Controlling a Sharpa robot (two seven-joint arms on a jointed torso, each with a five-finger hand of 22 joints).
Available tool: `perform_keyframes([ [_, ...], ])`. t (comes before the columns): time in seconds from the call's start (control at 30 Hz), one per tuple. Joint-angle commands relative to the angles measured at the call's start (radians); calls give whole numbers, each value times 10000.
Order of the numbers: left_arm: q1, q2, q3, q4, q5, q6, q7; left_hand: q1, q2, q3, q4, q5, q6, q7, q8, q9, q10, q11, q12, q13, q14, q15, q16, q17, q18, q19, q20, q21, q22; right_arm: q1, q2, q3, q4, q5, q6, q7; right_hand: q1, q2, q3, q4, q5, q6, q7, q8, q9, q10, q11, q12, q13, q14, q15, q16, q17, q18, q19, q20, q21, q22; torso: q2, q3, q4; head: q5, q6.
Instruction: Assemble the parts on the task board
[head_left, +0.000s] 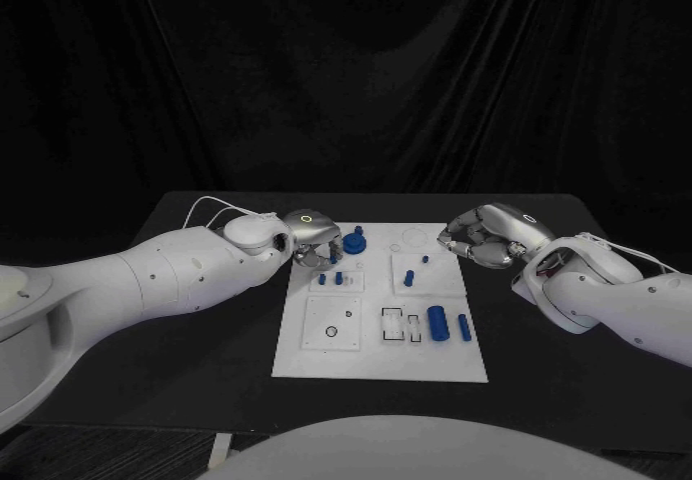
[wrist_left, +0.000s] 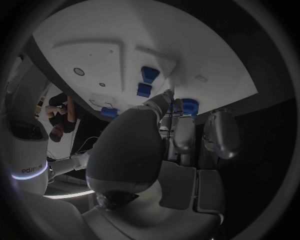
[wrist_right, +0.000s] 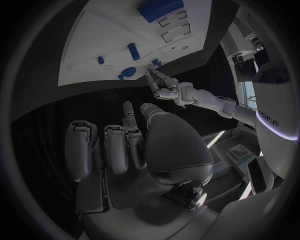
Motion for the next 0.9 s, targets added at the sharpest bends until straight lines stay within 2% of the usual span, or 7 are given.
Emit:
perform_keyframes([
  [0.03, -31, 28, 8, -1, -2, -436, -109, 11, -34, 61, -2, 46, -1, 34, -62, -12, -40, 27, -41, -10, -67, -11, -35, -15, 178, -45, -8, -59, 1570, -23, -10, 6, 0, -16, 71, -173, 70, 2, 44, -10, 47, 65, -17, -50, -2, 1049, 39, 36, 2634, 755, 54, -49, 1020, 94, 493, 36, -69, 2186, 5, 2, -4, 14, 2],
  [0.23, -47, 17, 8, 7, -2, -520, -157, 6, -35, 64, 0, 63, 1, 38, -62, -14, -39, 31, -45, -13, -106, -9, -84, -108, 189, -73, -8, -118, 1555, -24, 17, 6, -16, -16, 104, -179, 76, 3, 49, -12, 47, 76, -18, -47, 0, 1049, 38, 36, 2634, 755, 53, -48, 1023, 95, 490, 35, -75, 2184, 4, 2, -13, 21, 2],
  [0.9, -164, 150, 8, -132, -1, -6, -168, 0, -34, 87, -3, 98, -24, 37, -76, -33, -75, 36, -85, -38, -215, 5, -193, -288, 224, -171, -3, -309, 1506, -29, 11, 6, -20, -16, 201, -254, 87, 12, 60, -15, 47, 103, -24, -39, 5, 1049, 33, 36, 2634, 753, 50, -53, 1014, 96, 489, 33, -77, 2183, 0, 5, -1, -18, 2],
])
